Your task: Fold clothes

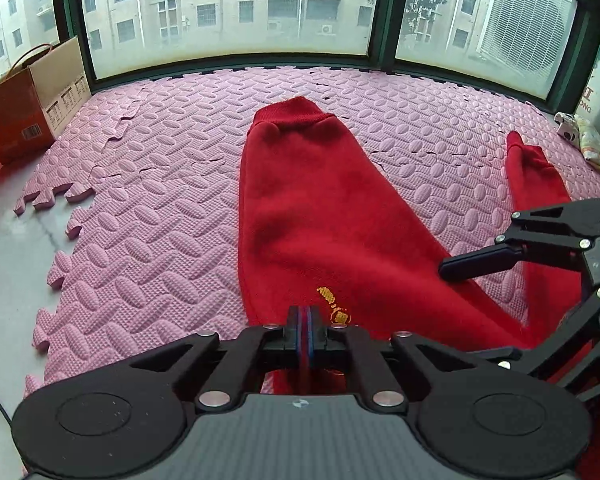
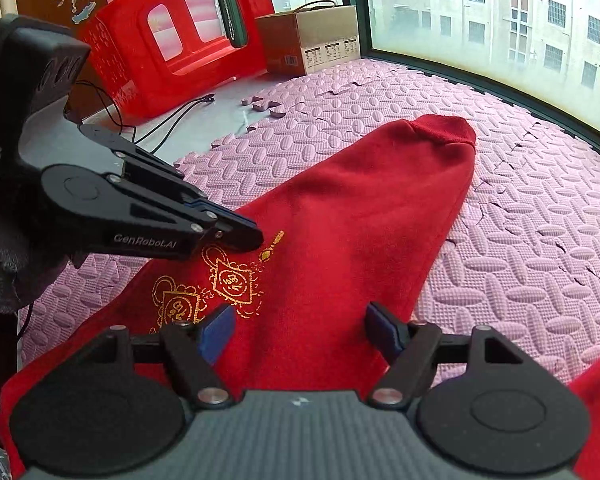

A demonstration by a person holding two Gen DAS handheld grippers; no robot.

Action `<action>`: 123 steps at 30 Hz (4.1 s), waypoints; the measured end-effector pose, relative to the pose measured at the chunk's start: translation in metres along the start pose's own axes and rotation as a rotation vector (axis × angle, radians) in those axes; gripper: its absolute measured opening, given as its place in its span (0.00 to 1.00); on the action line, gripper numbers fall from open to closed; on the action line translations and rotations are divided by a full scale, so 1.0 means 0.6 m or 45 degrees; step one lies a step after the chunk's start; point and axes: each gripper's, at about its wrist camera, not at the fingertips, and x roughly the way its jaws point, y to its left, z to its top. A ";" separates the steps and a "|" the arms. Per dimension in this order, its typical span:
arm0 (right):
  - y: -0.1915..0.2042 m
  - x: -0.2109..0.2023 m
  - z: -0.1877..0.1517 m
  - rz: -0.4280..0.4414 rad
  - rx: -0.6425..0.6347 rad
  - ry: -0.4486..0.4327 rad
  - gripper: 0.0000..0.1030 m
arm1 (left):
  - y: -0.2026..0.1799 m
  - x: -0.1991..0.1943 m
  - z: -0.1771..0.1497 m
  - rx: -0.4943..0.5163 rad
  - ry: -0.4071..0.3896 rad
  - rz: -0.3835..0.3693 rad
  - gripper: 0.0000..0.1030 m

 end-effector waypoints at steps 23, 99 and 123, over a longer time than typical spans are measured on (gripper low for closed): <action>0.010 -0.028 0.010 -0.285 0.001 -0.024 0.70 | -0.007 -0.062 -0.066 -0.013 -0.002 -0.010 0.06; -0.211 -0.188 -0.205 -0.611 0.420 -0.105 0.71 | -0.272 -0.158 -0.130 0.271 -0.123 -0.444 0.72; -0.267 -0.099 -0.125 -0.462 0.307 -0.150 0.60 | -0.306 -0.122 -0.143 0.322 0.008 -0.612 0.72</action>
